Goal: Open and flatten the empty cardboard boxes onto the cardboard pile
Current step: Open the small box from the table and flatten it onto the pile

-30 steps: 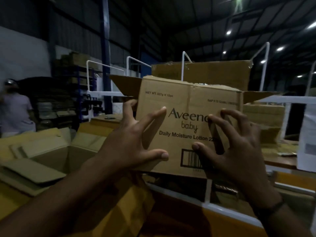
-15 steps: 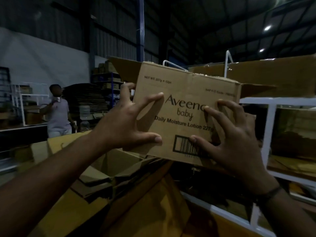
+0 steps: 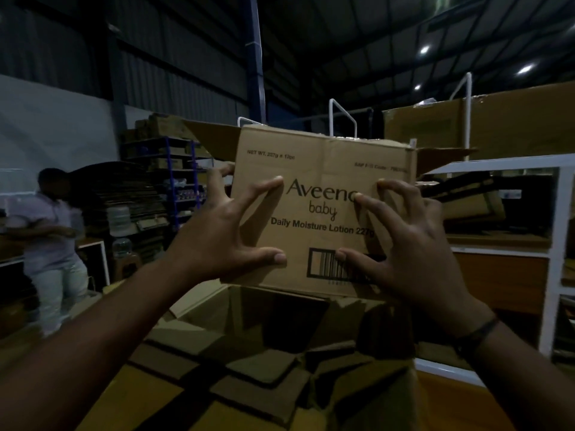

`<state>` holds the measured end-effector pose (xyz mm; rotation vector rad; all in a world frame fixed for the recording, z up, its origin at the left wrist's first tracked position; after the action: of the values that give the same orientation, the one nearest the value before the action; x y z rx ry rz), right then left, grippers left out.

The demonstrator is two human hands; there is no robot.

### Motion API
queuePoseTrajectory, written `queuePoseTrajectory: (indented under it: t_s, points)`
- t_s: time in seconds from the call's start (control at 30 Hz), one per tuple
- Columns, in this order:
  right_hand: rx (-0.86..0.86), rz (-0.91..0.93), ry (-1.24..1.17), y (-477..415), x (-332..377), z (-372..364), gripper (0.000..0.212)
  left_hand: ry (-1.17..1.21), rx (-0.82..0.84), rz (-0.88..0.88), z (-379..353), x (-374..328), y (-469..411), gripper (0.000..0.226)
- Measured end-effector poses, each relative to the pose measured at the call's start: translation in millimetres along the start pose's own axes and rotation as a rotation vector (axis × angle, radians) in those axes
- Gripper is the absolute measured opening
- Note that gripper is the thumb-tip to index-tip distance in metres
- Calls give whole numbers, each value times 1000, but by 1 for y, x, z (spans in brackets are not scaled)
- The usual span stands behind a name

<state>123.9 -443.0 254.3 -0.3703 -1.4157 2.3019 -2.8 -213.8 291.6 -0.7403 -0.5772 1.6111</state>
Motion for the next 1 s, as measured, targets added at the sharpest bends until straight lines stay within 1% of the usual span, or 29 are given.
queuePoseTrajectory:
  t_s: [0.23, 0.4, 0.5, 0.6, 0.77, 0.87, 1.0]
  points:
    - [119, -28, 57, -16, 31, -59, 90, 41, 52, 16, -21, 70, -1, 112]
    - [201, -20, 50, -21, 32, -86, 92, 51, 102, 72, -39, 93, -2, 110]
    - [308, -59, -4, -22, 30, -103, 102, 33, 135, 98, -48, 103, -3, 108]
    - [406, -82, 12, -22, 35, -119, 109, 35, 167, 118, -54, 118, -2, 108]
    - [464, -93, 27, -24, 53, -143, 113, 55, 174, 72, -64, 151, 1, 107]
    - [508, -126, 128, -27, 70, -155, 113, 102, 200, 65, -76, 178, 1, 107]
    - [549, -166, 183, -27, 87, -175, 113, 180, 223, 16, -94, 207, -2, 108]
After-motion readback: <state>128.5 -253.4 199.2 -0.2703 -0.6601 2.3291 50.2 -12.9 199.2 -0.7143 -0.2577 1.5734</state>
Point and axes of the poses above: each hand's wrist, its own y-axis away from the middle knuckle, its own z-axis out of the back of the hand, x = y × z, the point moved 8 cm from there along -y, towards the middle knuckle, and after that the axes turned 6 degrees about z, right-handed, at the moved point
